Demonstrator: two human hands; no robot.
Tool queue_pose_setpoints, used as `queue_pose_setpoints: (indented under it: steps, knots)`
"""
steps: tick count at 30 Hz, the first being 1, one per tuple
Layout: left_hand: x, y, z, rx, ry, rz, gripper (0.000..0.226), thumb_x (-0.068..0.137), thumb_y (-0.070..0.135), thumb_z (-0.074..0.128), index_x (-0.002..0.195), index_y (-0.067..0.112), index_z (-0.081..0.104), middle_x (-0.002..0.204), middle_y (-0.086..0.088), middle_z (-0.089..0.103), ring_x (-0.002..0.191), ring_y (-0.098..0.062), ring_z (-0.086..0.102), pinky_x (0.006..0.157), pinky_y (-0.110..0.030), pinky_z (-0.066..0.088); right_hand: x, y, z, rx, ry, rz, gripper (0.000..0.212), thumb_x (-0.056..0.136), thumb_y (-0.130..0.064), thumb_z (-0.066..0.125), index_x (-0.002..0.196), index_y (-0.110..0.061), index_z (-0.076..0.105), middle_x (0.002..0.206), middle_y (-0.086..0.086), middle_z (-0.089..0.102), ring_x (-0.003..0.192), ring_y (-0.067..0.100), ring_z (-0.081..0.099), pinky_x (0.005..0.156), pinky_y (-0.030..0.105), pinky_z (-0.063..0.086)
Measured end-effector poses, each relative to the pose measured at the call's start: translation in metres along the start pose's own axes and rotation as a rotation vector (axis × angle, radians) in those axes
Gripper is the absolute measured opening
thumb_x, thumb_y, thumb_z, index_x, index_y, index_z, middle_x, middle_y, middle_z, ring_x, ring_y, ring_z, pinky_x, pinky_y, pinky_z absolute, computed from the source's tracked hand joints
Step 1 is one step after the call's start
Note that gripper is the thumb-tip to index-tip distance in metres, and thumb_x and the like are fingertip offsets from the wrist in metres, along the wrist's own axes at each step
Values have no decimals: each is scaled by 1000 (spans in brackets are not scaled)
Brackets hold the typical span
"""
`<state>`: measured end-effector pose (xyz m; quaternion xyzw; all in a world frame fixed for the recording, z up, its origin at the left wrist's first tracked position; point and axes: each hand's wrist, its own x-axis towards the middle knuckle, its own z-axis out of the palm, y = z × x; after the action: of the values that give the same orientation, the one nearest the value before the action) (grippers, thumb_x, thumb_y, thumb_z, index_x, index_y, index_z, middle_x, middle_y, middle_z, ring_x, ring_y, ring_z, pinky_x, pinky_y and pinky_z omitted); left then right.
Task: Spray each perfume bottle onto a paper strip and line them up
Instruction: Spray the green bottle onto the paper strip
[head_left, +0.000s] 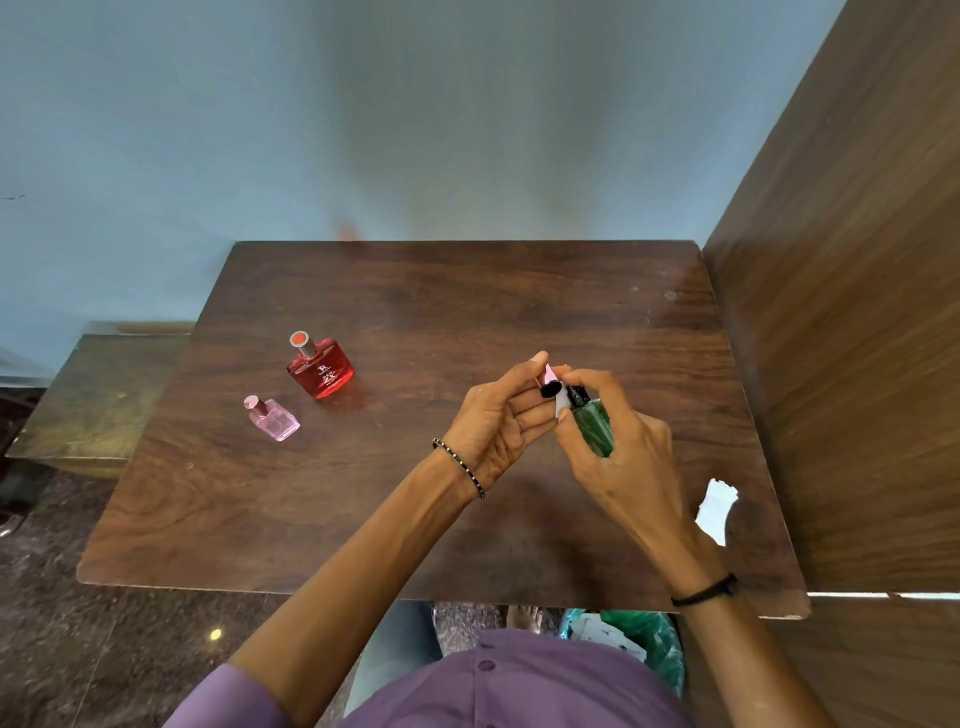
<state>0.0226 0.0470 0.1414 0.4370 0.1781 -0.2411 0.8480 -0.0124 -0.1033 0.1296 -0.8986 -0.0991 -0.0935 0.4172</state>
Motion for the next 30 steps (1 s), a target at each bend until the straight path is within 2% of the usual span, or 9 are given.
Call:
queue_pose_setpoints:
  steps: [4, 6, 8, 11, 16, 21, 24, 27, 30]
  knots:
    - [1, -1, 3, 33, 21, -4, 29, 84, 32, 74, 95, 7, 67, 83, -4, 67, 73, -13, 63, 82, -28, 53, -1, 4, 3, 5, 4, -19, 35, 95, -31, 61, 129, -29, 52, 77, -5, 67, 60, 10, 64, 53, 34, 55]
    - [3, -2, 4, 25, 13, -12, 30, 80, 35, 78, 92, 8, 73, 93, -9, 63, 89, -23, 52, 87, -32, 47, -2, 5, 4, 10, -5, -25, 38, 92, -31, 62, 129, -27, 52, 76, -6, 66, 59, 8, 63, 52, 28, 54]
    - [5, -4, 4, 29, 19, -16, 23, 86, 31, 72, 87, 9, 78, 99, -11, 70, 99, -27, 56, 96, -35, 48, -3, 6, 5, -14, 5, -36, 42, 90, -33, 62, 130, -25, 54, 70, -9, 62, 53, 6, 58, 49, 18, 48]
    - [4, -5, 5, 30, 15, -19, 22, 89, 28, 67, 87, 9, 79, 96, -11, 75, 87, -21, 71, 88, -34, 55, -3, 8, 8, -28, 20, -15, 42, 89, -32, 65, 129, -24, 56, 66, -8, 60, 50, 7, 57, 47, 17, 46]
    - [5, -4, 5, 16, 46, -11, 25, 89, 28, 68, 93, 5, 77, 100, -14, 74, 88, -22, 70, 86, -32, 56, -1, 9, 9, -11, -32, 17, 39, 94, -29, 61, 132, -28, 51, 68, -11, 57, 56, 0, 56, 51, 7, 38]
    - [10, -6, 8, 11, 71, -21, 22, 85, 29, 73, 85, 7, 79, 107, -20, 61, 101, -29, 55, 89, -33, 53, 1, 11, 11, -60, -4, 22, 40, 93, -30, 62, 132, -28, 54, 61, -9, 54, 50, 3, 53, 46, 13, 40]
    - [12, -6, 8, 8, 81, -2, 27, 86, 29, 72, 93, 3, 78, 110, -18, 63, 97, -25, 62, 85, -30, 56, 3, 9, 11, -62, 10, 54, 38, 93, -32, 61, 130, -33, 53, 63, -6, 59, 52, 8, 56, 47, 24, 46]
    - [11, -2, 9, 1, 71, 2, 24, 88, 28, 69, 92, 6, 78, 106, -17, 70, 88, -22, 69, 80, -29, 58, 4, 8, 11, -44, -12, 45, 35, 96, -31, 60, 129, -31, 51, 68, -7, 61, 55, 5, 58, 48, 13, 41]
    - [11, -1, 9, 26, 69, -14, 23, 87, 29, 70, 85, 9, 80, 110, -17, 63, 100, -28, 57, 89, -31, 53, 4, 9, 10, -66, -3, 33, 35, 94, -30, 61, 129, -29, 53, 64, -6, 58, 52, 5, 56, 47, 11, 39]
